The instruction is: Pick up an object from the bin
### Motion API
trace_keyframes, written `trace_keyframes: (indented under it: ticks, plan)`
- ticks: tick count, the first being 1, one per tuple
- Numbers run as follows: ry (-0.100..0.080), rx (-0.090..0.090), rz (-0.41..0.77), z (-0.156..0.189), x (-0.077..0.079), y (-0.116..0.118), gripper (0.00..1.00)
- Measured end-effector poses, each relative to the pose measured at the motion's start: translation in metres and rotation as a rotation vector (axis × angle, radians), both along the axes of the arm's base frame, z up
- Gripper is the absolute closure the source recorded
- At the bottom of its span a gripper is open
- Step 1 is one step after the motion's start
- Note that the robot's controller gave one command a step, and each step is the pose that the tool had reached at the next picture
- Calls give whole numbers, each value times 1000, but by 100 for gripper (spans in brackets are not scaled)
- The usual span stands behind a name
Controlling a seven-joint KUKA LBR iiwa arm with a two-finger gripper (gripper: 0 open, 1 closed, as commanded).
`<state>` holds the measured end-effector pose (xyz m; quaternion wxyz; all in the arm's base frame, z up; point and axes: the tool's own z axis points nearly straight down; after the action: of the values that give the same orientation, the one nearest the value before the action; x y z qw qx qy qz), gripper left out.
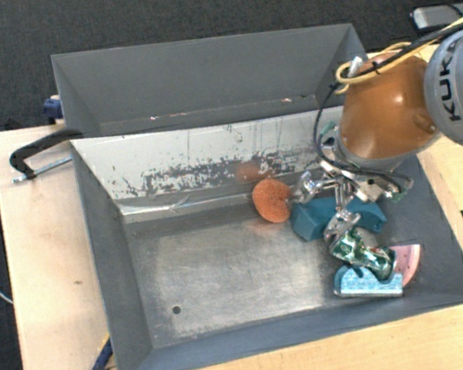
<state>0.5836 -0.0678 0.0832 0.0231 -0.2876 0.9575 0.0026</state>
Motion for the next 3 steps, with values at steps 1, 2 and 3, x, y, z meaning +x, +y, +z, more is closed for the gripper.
trace_keyframes:
  ticks: [1,2,3]
  plan:
    - [0,0,0,0,0,0,100]
    - [36,-10,-13,50,-6,-9,100]
    - [12,-18,140,26,-53,18,100]
